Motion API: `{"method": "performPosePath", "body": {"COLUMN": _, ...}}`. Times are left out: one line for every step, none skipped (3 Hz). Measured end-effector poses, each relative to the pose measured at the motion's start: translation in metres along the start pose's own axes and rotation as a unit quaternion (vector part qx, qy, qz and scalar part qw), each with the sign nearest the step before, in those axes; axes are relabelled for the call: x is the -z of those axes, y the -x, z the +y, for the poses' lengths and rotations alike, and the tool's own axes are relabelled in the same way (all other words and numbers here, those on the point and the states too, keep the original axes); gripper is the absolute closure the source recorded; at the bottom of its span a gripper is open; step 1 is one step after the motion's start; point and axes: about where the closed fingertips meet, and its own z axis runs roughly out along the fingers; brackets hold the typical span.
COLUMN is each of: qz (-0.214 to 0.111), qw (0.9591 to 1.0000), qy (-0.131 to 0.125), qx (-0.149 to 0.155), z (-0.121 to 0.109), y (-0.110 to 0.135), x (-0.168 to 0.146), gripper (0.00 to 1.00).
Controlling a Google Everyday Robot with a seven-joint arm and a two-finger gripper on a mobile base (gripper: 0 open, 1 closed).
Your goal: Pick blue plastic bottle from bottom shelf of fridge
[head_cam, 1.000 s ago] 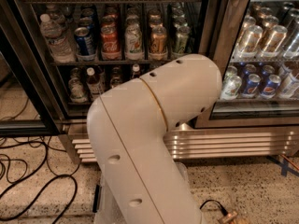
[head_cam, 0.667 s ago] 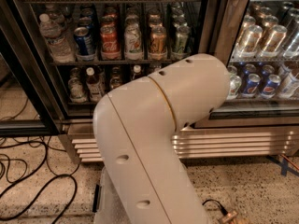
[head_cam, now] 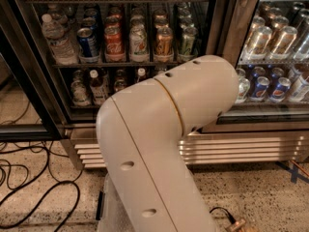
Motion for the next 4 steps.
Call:
{"method": "performPosePath", "body": {"qz": -0.001, "qw": 1.0, "qy": 0.001, "qx": 0.0, "z": 0.0014, "y": -0.0001, "x": 0.0007, "gripper": 1.0}}
{"method": "performPosePath", "body": {"qz": -0.001, "qw": 1.0, "qy": 0.004, "qx": -0.001, "z": 0.004, "y": -0.0005, "x": 0.0027, "gripper": 1.0}}
{"method": "performPosePath", "body": {"qz": -0.002, "qw": 1.0, "qy": 0.005, "qx": -0.002, "z": 0.0057, "y": -0.0007, "x": 0.0036, "gripper": 1.0}}
{"method": "performPosePath", "body": {"qz": -0.002, "qw": 1.0, "qy": 0.008, "qx": -0.002, "z": 0.0077, "y": -0.0012, "x": 0.0053, "gripper": 1.0}}
